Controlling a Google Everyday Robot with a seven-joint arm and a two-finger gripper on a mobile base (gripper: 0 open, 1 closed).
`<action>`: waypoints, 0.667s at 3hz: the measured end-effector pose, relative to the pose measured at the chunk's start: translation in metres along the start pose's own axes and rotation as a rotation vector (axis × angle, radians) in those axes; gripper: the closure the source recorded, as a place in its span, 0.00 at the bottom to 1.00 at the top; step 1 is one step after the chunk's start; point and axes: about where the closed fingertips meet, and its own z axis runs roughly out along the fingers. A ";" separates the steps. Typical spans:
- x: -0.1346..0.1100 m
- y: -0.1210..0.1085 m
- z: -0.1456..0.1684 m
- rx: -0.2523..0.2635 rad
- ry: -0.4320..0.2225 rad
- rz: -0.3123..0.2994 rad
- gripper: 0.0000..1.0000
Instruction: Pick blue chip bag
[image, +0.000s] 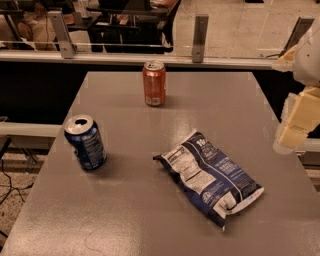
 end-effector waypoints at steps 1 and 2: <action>0.000 0.000 0.000 0.000 0.000 0.000 0.00; -0.006 0.010 0.001 -0.036 0.020 -0.004 0.00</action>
Offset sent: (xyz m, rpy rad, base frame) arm -0.0216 0.0220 -0.0119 -0.0336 0.1337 0.0172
